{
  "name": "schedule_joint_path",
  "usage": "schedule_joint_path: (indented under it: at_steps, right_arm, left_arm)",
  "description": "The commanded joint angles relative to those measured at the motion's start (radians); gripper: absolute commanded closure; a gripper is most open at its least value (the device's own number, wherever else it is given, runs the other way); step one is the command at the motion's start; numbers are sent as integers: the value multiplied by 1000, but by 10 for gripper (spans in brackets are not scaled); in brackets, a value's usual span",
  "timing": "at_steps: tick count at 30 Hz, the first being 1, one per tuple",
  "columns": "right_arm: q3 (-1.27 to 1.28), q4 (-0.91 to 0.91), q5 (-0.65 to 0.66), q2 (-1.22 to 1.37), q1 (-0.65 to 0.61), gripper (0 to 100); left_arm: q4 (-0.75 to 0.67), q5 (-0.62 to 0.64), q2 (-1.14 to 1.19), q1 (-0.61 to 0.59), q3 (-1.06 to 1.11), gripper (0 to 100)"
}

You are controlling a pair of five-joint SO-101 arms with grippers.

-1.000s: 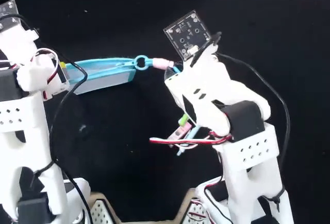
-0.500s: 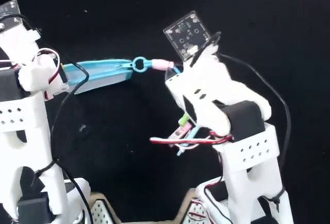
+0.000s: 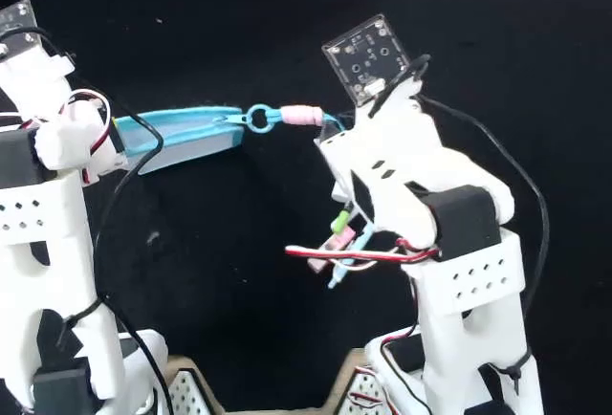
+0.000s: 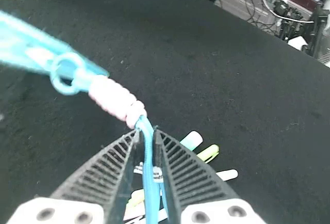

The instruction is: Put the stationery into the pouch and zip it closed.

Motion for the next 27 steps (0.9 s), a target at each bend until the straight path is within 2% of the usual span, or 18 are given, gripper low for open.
schedule_joint_path:
  at_steps: [1, 4, 7, 11, 14, 20, 23, 27]
  right_arm:
    - [-97, 81, 11, -38, -91, 932]
    - [-127, 163, 11, -44, -193, 824]
    - [-105, 183, 11, -44, -235, 772]
    - [-77, 186, 3, -68, -233, 780]
    - [-10, 184, 2, -116, -230, 782]
    - [225, 172, 0, -303, -81, 830]
    - [331, 89, -31, -369, -69, 861]
    - [452, -77, 20, -383, -115, 864]
  left_arm:
    - [-20, 3, -2, 8, -8, 970]
    - [-15, 2, -2, 8, -4, 970]
    - [-14, 2, -11, 8, -4, 970]
    - [-11, -6, -3, 8, -2, 970]
    - [-18, -83, -11, 10, 51, 970]
    - [-18, -130, -12, 110, 124, 970]
    - [-18, -126, -14, 168, 120, 970]
    - [-15, -124, -14, 186, 107, 970]
